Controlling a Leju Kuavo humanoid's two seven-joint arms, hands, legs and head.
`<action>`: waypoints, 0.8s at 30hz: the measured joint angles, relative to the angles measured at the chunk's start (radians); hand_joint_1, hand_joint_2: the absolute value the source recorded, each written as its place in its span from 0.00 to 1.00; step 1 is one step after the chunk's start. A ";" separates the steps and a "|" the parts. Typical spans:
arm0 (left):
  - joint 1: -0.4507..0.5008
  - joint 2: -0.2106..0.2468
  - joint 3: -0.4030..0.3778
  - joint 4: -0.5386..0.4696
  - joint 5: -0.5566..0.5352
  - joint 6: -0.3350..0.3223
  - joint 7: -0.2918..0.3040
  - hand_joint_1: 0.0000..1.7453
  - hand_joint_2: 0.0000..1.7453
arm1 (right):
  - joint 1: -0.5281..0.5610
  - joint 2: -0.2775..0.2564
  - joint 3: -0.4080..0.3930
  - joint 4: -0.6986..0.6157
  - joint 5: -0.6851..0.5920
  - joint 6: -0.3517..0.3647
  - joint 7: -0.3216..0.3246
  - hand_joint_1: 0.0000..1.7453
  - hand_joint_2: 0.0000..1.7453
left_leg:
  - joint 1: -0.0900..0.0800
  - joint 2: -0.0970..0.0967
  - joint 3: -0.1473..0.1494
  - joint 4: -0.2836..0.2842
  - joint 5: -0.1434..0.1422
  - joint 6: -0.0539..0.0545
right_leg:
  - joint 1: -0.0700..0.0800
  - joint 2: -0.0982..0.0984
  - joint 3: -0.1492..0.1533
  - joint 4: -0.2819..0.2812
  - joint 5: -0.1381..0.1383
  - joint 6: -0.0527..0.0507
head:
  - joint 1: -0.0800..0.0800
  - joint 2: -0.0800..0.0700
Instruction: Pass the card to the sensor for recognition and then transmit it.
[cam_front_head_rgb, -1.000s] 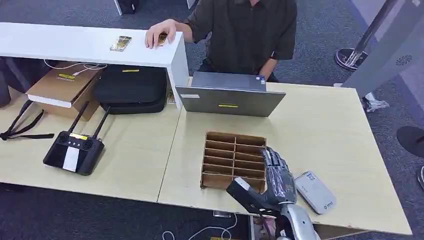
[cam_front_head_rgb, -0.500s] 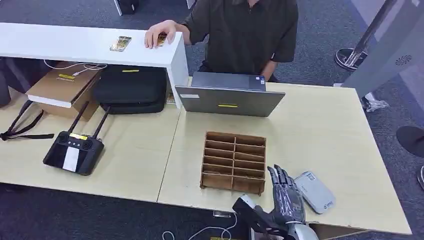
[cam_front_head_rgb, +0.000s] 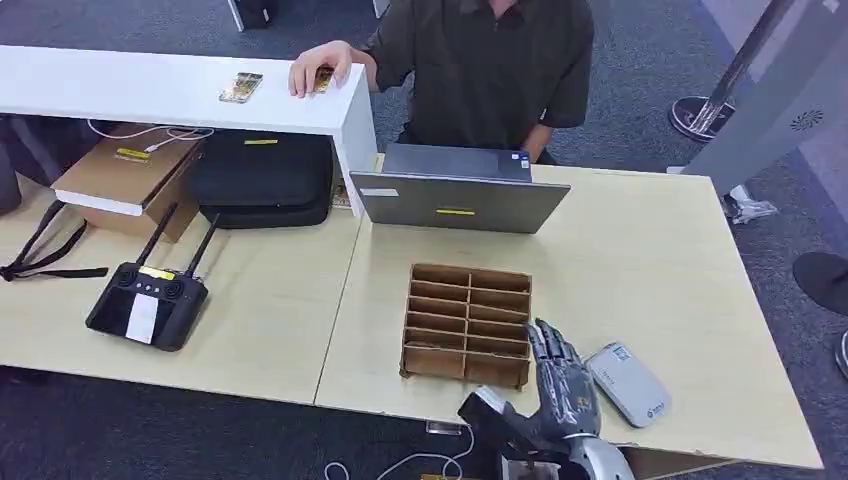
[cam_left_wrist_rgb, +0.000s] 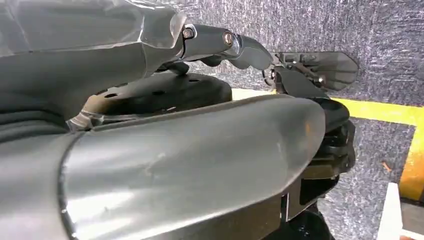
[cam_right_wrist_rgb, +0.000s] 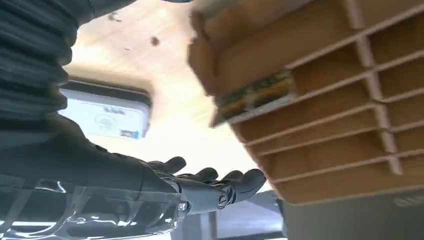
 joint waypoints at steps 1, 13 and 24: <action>-0.001 -0.001 -0.004 0.000 -0.003 0.001 0.001 0.00 0.00 | -0.012 0.013 0.003 0.008 0.003 0.005 -0.011 0.00 1.00 | 0.000 0.000 0.000 0.000 0.000 0.000 | 0.000 0.000 0.000 0.000 0.000 0.000 | 0.000 0.000; -0.011 -0.006 -0.040 0.000 -0.014 0.002 0.002 0.00 0.00 | -0.090 0.072 0.024 0.082 0.006 0.023 -0.039 0.00 1.00 | 0.000 0.000 0.000 0.000 0.000 0.000 | 0.000 0.000 0.000 0.000 0.000 0.000 | 0.000 0.000; -0.012 -0.006 -0.052 0.000 -0.002 -0.001 -0.006 0.00 0.00 | -0.058 0.060 0.006 0.059 0.050 0.025 -0.031 0.00 1.00 | 0.000 0.000 0.000 0.000 0.000 0.000 | 0.000 0.000 0.000 0.000 0.000 0.000 | 0.000 0.000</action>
